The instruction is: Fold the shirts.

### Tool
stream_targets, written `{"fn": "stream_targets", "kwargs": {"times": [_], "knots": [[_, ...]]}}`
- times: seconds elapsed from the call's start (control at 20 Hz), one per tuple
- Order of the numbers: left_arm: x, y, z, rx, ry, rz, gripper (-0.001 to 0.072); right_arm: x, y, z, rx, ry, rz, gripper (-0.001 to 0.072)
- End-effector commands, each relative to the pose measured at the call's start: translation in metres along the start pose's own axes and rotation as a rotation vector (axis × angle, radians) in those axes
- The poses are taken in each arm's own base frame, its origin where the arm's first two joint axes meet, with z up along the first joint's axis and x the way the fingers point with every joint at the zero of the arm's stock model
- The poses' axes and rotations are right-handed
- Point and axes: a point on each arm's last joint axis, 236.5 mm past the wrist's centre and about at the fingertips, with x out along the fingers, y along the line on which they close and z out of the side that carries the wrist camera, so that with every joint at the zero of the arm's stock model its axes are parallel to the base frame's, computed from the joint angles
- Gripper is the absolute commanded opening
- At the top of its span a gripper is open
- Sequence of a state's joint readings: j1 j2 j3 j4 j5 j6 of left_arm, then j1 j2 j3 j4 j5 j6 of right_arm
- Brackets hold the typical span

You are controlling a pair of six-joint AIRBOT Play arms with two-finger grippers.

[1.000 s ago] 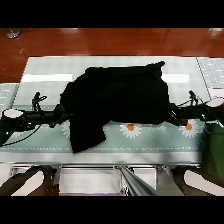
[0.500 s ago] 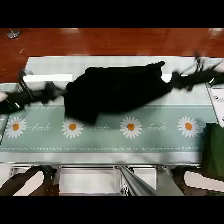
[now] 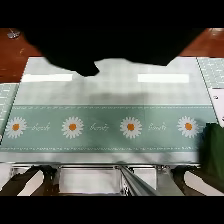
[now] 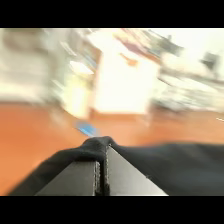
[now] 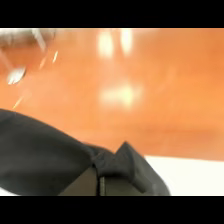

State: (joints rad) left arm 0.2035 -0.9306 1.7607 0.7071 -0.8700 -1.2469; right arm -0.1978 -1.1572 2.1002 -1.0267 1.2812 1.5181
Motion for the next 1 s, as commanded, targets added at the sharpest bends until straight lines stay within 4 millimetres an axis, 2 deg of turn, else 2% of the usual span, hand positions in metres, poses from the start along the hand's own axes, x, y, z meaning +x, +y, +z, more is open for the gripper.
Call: {"fn": "stream_targets", "kwargs": {"times": [0.0,0.15,0.25,0.35,0.45,0.55,0.65,0.75,0.85,0.95], "knots": [[-0.087,-0.012,0.075,0.242,-0.16,0.261,0.0025,-0.092,0.037,0.019,-0.124,-0.144,-0.061,0.0028],[-0.141,-0.035,0.069,0.322,-0.121,0.331,0.0025,-0.15,0.082,-0.002,-0.167,-0.163,-0.003,0.0028],[-0.174,-0.035,0.063,0.309,-0.102,0.413,0.0025,-0.18,0.098,-0.017,-0.193,-0.173,-0.001,0.0028],[-0.199,-0.034,0.033,0.253,0.004,0.461,0.0025,-0.201,0.106,-0.031,-0.203,-0.162,-0.012,0.0028],[-0.21,-0.031,-0.007,0.222,0.169,0.478,0.0024,-0.209,0.1,-0.051,-0.194,-0.101,-0.054,0.0028],[-0.21,-0.025,-0.026,0.182,0.234,0.484,0.0025,-0.205,0.085,-0.068,-0.17,-0.02,-0.103,0.0028],[-0.198,-0.006,-0.048,0.132,0.301,0.509,0.0025,-0.19,0.072,-0.079,-0.139,0.034,-0.113,0.0028],[-0.175,0.013,-0.089,0.06,0.415,0.487,0.0025,-0.16,0.058,-0.101,-0.093,0.126,-0.097,0.0028],[-0.149,0.029,-0.129,-0.016,0.481,0.445,0.0025,-0.125,0.034,-0.132,-0.037,0.23,-0.099,0.0028],[-0.118,0.048,-0.161,-0.07,0.482,0.405,0.0025,-0.083,0.008,-0.167,0.033,0.313,-0.098,0.0028]]}}
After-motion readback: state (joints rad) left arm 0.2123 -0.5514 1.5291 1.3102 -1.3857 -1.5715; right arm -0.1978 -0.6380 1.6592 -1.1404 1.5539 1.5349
